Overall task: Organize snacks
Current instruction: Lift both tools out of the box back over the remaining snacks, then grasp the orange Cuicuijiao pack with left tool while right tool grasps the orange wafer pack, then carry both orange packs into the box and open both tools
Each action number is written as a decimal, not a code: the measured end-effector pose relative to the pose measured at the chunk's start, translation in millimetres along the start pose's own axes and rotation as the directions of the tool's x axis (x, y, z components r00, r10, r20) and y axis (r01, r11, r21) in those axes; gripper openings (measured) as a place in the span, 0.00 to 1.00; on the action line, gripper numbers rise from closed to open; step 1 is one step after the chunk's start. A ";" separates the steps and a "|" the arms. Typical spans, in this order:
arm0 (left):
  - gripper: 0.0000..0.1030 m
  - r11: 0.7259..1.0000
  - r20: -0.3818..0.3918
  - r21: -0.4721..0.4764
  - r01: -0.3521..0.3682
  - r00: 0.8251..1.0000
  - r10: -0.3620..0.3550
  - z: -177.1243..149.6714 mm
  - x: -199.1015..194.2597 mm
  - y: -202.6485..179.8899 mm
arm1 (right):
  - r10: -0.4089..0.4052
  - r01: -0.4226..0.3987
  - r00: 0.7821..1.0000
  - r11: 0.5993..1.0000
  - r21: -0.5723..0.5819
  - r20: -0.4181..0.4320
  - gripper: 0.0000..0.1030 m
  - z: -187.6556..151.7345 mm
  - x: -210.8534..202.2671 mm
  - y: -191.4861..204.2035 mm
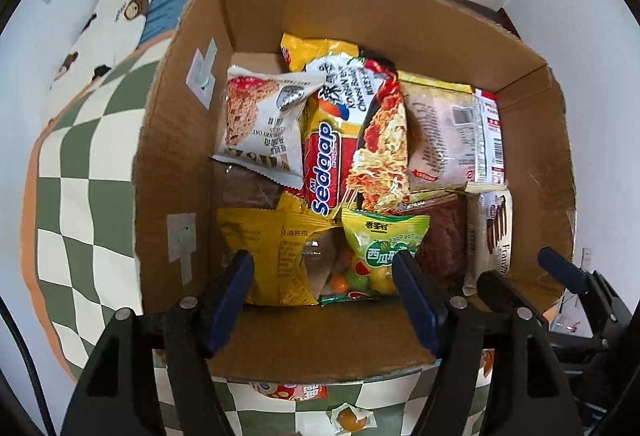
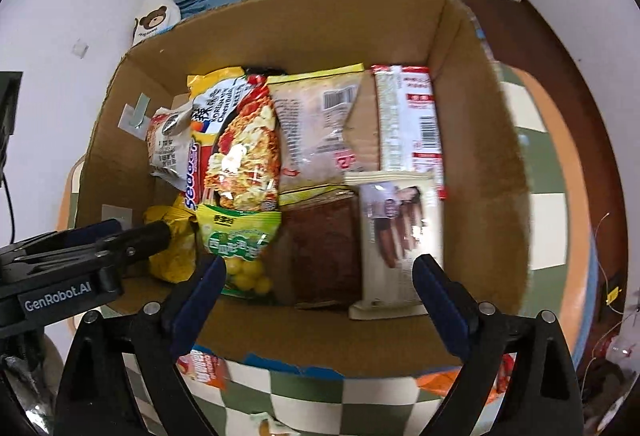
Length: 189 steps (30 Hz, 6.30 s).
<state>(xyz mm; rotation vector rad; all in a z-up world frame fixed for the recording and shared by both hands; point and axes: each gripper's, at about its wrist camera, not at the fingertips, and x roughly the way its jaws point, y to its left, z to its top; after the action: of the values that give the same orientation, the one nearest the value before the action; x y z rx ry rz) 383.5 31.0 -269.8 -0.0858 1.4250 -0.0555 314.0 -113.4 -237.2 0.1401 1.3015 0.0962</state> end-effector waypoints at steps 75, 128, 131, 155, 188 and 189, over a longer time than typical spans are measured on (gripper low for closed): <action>0.53 0.998 -0.258 0.064 -0.017 0.966 0.033 -177.1 102.9 44.2 | 0.039 0.011 0.979 0.971 0.239 -0.202 0.56 -191.2 58.4 -110.3; 0.43 0.999 -0.133 -0.024 0.031 0.990 -0.034 -205.1 56.0 6.7 | 0.046 -0.034 0.990 0.995 0.090 -0.130 0.52 -223.4 52.9 -36.0; 0.43 0.997 -0.110 -0.026 0.068 0.991 -0.070 -199.6 36.9 3.2 | 0.086 -0.075 0.990 0.992 0.104 -0.110 0.52 -217.6 38.4 -34.0; 0.43 0.997 0.024 0.048 0.052 0.998 -0.053 26.5 -39.6 -1.0 | 0.109 -0.113 0.986 0.993 0.022 0.130 0.52 27.1 -59.2 -8.1; 0.89 0.999 0.114 0.028 -0.021 0.993 0.018 51.0 -13.0 1.3 | -0.015 0.014 0.998 1.000 0.014 0.055 0.92 60.4 -7.8 -30.9; 0.89 0.999 0.133 0.030 -0.025 0.991 0.020 44.3 -19.2 0.7 | -0.020 0.019 0.998 1.000 0.008 0.067 0.93 54.4 -13.8 -29.4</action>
<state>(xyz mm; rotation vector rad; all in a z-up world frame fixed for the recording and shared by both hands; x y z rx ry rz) 424.6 34.5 -244.5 -0.0465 1.2919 -0.0527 362.6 -147.2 -214.6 0.1361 1.2358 0.0692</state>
